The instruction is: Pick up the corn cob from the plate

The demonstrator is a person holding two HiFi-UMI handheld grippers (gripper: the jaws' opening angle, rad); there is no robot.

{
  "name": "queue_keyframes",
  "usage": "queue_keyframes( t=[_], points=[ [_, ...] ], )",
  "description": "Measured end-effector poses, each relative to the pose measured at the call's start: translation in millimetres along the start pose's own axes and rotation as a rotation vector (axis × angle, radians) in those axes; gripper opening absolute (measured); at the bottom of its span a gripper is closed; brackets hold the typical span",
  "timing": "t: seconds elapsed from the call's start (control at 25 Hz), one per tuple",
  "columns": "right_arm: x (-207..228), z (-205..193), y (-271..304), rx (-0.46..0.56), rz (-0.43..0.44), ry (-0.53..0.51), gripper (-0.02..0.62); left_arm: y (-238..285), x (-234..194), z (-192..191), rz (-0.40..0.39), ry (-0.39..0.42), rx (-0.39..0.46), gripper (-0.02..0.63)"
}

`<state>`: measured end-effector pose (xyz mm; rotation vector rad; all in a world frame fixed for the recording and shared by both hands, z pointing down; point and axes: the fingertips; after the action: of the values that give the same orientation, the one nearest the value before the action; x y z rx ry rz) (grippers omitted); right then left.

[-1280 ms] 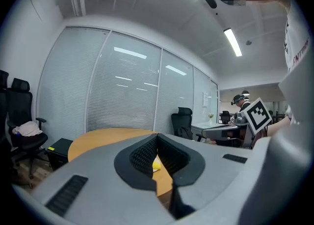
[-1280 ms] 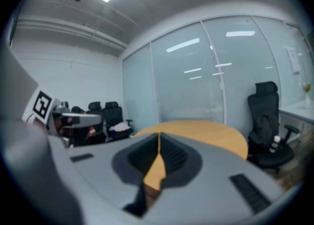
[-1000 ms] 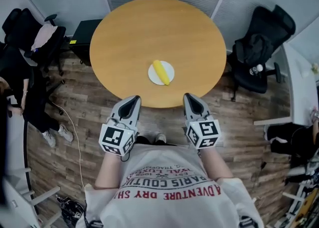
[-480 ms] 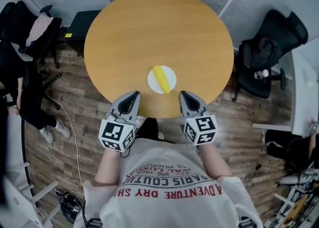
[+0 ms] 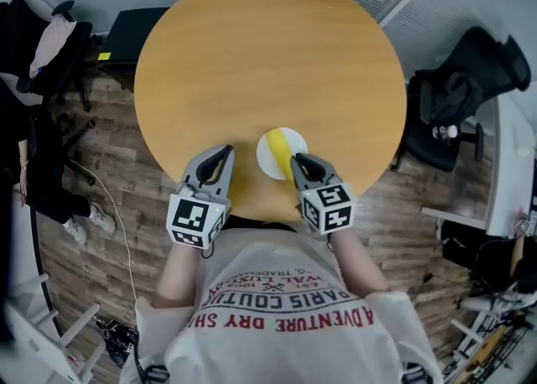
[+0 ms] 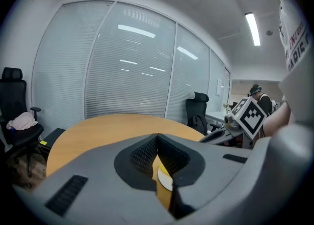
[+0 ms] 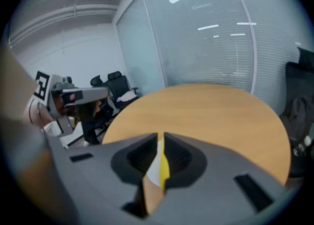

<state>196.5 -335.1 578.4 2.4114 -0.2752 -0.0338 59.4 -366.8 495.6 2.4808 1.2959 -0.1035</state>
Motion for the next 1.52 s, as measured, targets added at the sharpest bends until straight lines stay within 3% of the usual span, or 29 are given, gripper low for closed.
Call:
queue_keyframes(
  t=[0.04,0.12,0.36,0.76,1.08,1.52],
  points=[
    [-1,-4,10,-0.030,0.002,-0.004,0.058,1,-7,-2,0.001,-0.009,0.001,0.035],
    [-3,-14,29,-0.092,0.001,-0.025,0.172,4,-20,-6,0.002,-0.033,0.007,0.035],
    [-1,-53,74,-0.269,-0.021,-0.113,0.252,13,-39,-21,-0.022,-0.073,0.022,0.035],
    [-5,-89,116,-0.446,-0.048,-0.203,0.263,17,-57,-41,-0.002,-0.103,0.004,0.035],
    [-6,-89,123,-0.486,-0.051,-0.271,0.270,20,-64,-39,0.000,-0.109,0.003,0.035],
    [-3,-86,114,-0.469,-0.024,-0.271,0.270,13,-57,-35,0.052,-0.098,0.002,0.035]
  ],
)
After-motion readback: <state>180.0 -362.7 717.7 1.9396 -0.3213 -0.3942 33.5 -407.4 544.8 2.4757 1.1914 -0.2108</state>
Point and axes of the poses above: the fingertips, and each gripper's own axes: y forward along the fingers, x to its right, z out of its top, and after that the axes turned 15 degrees about -z, right-handed
